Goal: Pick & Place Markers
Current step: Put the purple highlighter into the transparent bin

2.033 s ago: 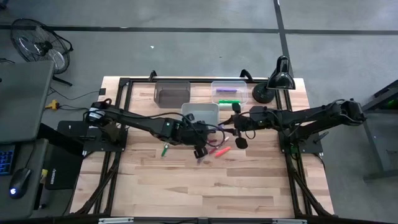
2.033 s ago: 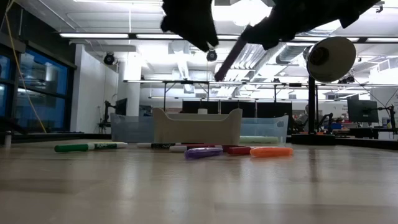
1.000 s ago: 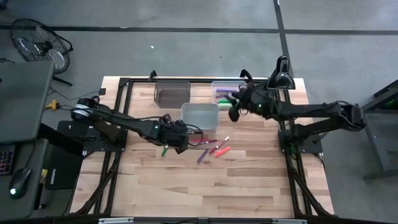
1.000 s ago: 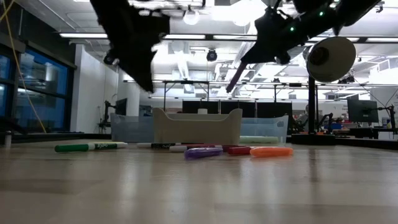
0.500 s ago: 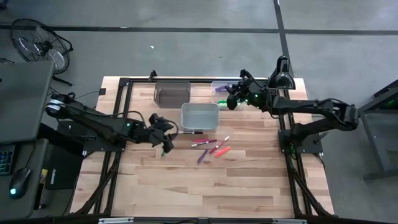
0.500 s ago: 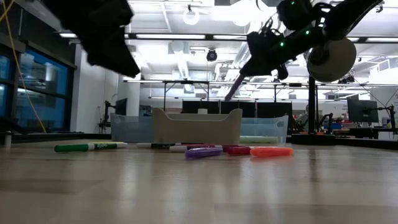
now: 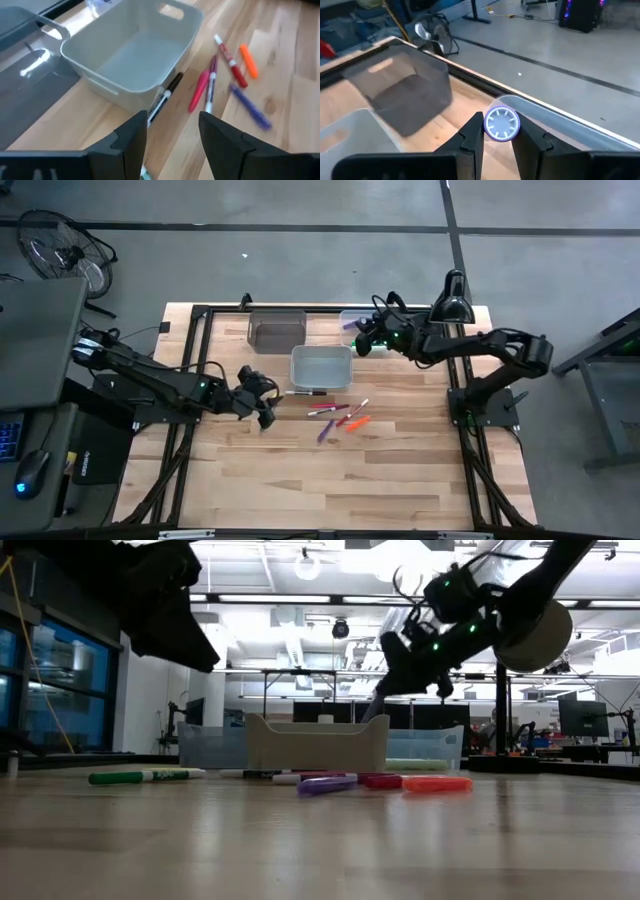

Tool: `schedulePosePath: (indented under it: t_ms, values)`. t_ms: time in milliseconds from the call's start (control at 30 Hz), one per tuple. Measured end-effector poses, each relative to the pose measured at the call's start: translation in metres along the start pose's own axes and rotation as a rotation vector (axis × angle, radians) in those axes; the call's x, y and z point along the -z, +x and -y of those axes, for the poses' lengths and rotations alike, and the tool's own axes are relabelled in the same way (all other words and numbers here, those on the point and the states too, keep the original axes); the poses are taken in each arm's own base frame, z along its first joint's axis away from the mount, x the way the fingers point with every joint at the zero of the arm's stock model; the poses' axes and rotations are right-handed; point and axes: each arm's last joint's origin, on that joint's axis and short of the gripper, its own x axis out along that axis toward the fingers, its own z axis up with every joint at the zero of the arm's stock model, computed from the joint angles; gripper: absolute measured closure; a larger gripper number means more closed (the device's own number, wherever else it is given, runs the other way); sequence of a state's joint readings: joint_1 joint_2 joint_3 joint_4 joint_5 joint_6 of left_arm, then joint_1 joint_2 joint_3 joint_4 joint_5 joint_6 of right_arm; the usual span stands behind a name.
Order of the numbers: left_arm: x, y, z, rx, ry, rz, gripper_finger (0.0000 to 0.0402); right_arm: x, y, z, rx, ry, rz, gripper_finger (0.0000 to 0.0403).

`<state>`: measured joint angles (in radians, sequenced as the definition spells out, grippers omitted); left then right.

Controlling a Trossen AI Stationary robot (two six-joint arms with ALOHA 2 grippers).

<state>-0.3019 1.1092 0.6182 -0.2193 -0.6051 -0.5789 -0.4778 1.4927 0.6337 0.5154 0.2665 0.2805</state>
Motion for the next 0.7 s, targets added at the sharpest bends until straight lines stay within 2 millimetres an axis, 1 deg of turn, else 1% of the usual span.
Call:
schedulePosePath:
  t_ms: [133,267,467,700]
  values:
    - [0.000,0.000,0.000,0.007,0.006,-0.004,0.0227,0.011,0.010,0.006,0.035,0.001,-0.036,0.0331]
    - [-0.001,0.000,0.001,0.014,0.000,0.002,0.0227,0.019,0.017,0.012,0.033,0.010,-0.077,0.0331]
    - [-0.001,0.000,0.001,0.015,-0.004,0.008,0.0227,0.025,0.021,0.015,0.036,0.007,-0.112,0.0330]
    - [-0.001,0.000,0.001,0.017,-0.004,0.007,0.0227,0.023,0.020,0.015,0.034,0.002,-0.105,0.0293]
